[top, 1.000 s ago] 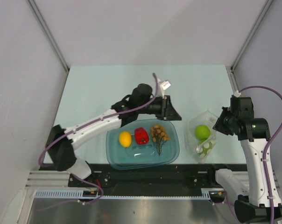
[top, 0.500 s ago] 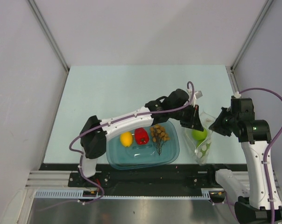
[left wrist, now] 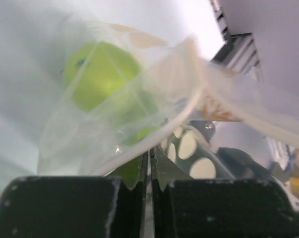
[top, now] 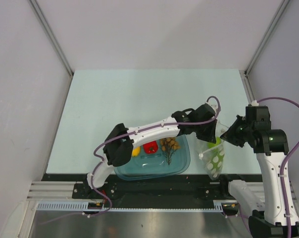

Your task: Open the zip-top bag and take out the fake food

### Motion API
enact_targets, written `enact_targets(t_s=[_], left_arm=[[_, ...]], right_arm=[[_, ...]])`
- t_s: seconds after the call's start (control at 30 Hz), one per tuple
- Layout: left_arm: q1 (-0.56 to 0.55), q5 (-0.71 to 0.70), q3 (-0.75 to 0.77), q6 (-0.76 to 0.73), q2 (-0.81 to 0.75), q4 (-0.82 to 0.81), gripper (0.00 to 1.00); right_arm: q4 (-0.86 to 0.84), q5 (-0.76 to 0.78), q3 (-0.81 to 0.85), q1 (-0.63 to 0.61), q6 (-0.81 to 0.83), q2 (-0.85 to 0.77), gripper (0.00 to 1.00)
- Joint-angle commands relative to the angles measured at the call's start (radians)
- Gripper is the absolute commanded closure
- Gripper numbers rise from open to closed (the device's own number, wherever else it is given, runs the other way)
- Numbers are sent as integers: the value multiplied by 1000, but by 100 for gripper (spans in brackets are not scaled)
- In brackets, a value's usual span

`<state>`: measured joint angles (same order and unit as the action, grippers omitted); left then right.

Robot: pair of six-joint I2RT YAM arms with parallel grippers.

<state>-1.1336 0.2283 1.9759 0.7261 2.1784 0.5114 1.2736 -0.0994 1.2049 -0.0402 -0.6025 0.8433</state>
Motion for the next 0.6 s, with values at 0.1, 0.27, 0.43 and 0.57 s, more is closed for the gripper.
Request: enact_targets(t_s=[0.1, 0.27, 0.43, 0.57], left_arm=[[-61, -207, 69, -50, 17, 102, 93], [0, -146, 41, -77, -40, 82, 90], [28, -130, 110, -134, -60, 165, 88], [32, -101, 71, -137, -88, 131, 84]], right_arm=[[-11, -43, 45, -1, -49, 16, 100], [-82, -108, 58, -1, -57, 65, 100], [-163, -184, 90, -4, -71, 102, 100], [-151, -168, 94, -1, -59, 100, 100]])
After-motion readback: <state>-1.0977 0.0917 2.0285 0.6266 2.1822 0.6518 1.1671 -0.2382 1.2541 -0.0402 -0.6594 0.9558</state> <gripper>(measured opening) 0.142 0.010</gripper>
